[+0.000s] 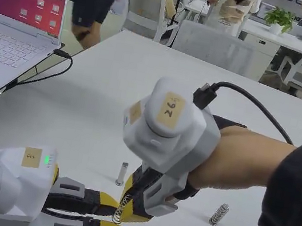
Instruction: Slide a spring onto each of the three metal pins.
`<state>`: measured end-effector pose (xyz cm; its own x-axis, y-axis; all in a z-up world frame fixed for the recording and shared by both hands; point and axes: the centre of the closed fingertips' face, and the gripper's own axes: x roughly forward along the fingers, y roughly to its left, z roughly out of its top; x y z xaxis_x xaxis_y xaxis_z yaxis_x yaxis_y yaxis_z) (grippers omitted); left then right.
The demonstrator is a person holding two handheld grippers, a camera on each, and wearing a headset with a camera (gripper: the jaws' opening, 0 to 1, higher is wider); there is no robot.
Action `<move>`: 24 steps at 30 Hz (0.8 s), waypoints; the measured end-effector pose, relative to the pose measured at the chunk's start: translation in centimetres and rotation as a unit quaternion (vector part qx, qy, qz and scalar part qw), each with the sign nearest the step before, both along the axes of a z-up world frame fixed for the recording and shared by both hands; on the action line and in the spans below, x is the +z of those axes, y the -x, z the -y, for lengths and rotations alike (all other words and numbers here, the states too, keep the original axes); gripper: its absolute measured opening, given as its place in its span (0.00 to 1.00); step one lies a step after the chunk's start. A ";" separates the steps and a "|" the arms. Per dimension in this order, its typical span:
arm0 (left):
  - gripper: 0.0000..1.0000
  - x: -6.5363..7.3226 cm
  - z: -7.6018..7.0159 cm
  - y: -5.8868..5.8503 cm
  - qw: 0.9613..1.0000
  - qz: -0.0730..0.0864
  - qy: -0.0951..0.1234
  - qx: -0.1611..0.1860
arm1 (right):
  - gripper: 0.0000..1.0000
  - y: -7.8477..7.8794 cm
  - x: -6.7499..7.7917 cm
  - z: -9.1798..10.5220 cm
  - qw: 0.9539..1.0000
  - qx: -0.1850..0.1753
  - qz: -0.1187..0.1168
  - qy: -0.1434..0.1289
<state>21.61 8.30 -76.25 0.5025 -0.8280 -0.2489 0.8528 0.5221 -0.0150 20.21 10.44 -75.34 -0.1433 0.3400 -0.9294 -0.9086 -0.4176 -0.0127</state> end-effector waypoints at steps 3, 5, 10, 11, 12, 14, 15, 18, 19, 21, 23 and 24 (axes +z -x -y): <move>0.12 -0.2 -0.2 -0.2 1.000 -0.005 0.003 0.006 | 0.08 -0.3 0.0 0.1 1.000 -0.004 0.001 0.001; 0.15 -0.3 -0.3 -0.2 1.000 -0.005 0.003 0.010 | 0.08 -0.6 -0.1 0.2 1.000 -0.006 0.003 0.002; 0.22 -0.5 -0.7 -0.5 1.000 -0.005 0.003 0.021 | 0.08 -1.0 0.0 0.4 1.000 -0.012 0.005 0.003; 0.25 -0.5 -0.8 -0.6 1.000 -0.005 0.004 0.023 | 0.08 -1.1 0.0 0.4 1.000 -0.013 0.005 0.003; 0.27 -0.5 -0.9 -0.7 1.000 -0.005 0.004 0.027 | 0.08 -1.2 0.0 0.5 1.000 -0.014 0.006 0.003; 0.30 -0.6 -1.1 -0.8 0.999 -0.005 0.004 0.031 | 0.08 -1.4 0.0 0.5 1.000 -0.017 0.006 0.002; 0.30 -0.6 -1.2 -0.8 0.999 -0.005 0.003 0.033 | 0.08 -1.5 0.0 0.5 1.000 -0.018 0.006 0.002; 0.35 -0.8 -1.5 -1.0 0.999 -0.007 0.006 0.040 | 0.08 -1.8 0.0 0.7 1.000 -0.021 0.008 0.003; 0.37 -0.9 -1.7 -1.1 0.999 -0.007 0.005 0.044 | 0.08 -1.9 0.0 0.7 1.000 -0.022 0.008 0.003; 0.39 -1.0 -1.9 -1.2 0.999 -0.008 0.007 0.049 | 0.08 -2.0 0.0 0.7 1.000 -0.023 0.008 0.003; 0.43 -1.1 -2.1 -1.4 0.998 -0.007 0.006 0.055 | 0.08 -2.2 -0.1 0.8 1.000 -0.025 0.009 0.004; 0.44 -1.1 -2.2 -1.4 0.998 -0.007 0.006 0.057 | 0.08 -2.2 -0.1 0.8 1.000 -0.025 0.009 0.004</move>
<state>23.03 10.54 -77.36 0.5893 -0.7693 -0.2467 0.7880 0.6147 -0.0347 22.42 9.66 -75.42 -0.1102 0.3397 -0.9341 -0.9281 -0.3714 -0.0256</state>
